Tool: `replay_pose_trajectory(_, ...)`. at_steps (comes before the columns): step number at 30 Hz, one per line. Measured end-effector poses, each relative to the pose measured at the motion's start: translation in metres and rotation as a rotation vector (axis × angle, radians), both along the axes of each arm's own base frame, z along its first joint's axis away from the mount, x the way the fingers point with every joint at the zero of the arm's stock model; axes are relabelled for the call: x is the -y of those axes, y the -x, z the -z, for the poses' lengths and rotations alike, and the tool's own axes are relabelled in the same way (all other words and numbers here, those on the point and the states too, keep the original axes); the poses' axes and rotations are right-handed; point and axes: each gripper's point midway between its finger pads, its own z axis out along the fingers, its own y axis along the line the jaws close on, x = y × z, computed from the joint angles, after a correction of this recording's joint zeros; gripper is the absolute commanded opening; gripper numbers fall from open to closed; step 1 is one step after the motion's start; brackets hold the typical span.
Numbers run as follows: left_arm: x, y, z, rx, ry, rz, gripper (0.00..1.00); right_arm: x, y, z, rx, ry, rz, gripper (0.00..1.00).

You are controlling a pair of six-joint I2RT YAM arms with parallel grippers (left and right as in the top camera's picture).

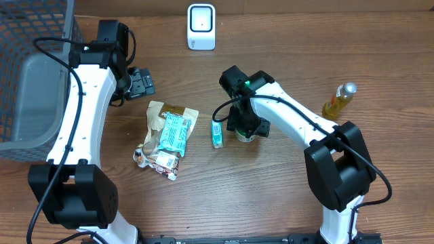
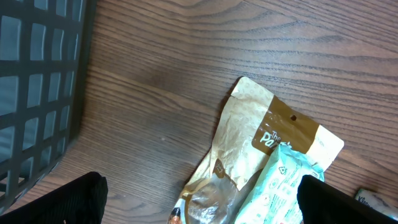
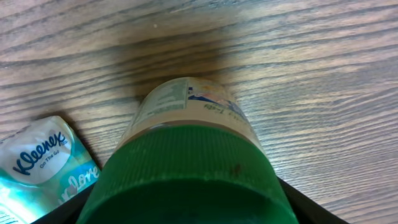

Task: Scan the item barcode
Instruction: 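Descend the right gripper around the jar's green cap and close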

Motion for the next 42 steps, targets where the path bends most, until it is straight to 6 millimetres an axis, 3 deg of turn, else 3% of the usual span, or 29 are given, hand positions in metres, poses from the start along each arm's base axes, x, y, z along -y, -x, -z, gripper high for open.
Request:
replay_pose_trajectory(4, 0.0, 0.0, 0.0, 0.0, 0.0, 0.0, 1.0, 0.001, -0.001, 0.0, 0.006, 0.005, 0.017, 0.86)
replay_pose_trajectory(12, 0.0, 0.0, 0.0, 0.0, 0.0, 0.0, 1.0, -0.006, -0.017, 0.0, 0.069, -0.013, -0.121, 0.79)
replay_pose_trajectory(20, 0.0, 0.0, 0.0, 0.0, 0.0, 0.0, 1.0, -0.004, -0.018, 0.0, 0.069, 0.0, -0.238, 0.55)
replay_pose_trajectory(24, 0.0, 0.0, 0.0, 0.0, 0.0, 0.0, 0.99, -0.003, -0.016, 0.0, 0.058, 0.005, -0.233, 0.55)
replay_pose_trajectory(31, 0.0, 0.0, 0.0, 0.0, 0.0, 0.0, 0.99, 0.001, -0.003, 0.0, 0.012, 0.005, -0.051, 0.56)
replay_pose_trajectory(37, 0.0, 0.0, 0.0, 0.0, 0.0, 0.0, 1.0, -0.002, -0.001, 0.0, 0.001, -0.014, 0.008, 0.71)
replay_pose_trajectory(42, 0.0, 0.0, 0.0, 0.0, 0.0, 0.0, 0.99, -0.002, -0.001, 0.0, -0.002, -0.012, -0.04, 0.75)
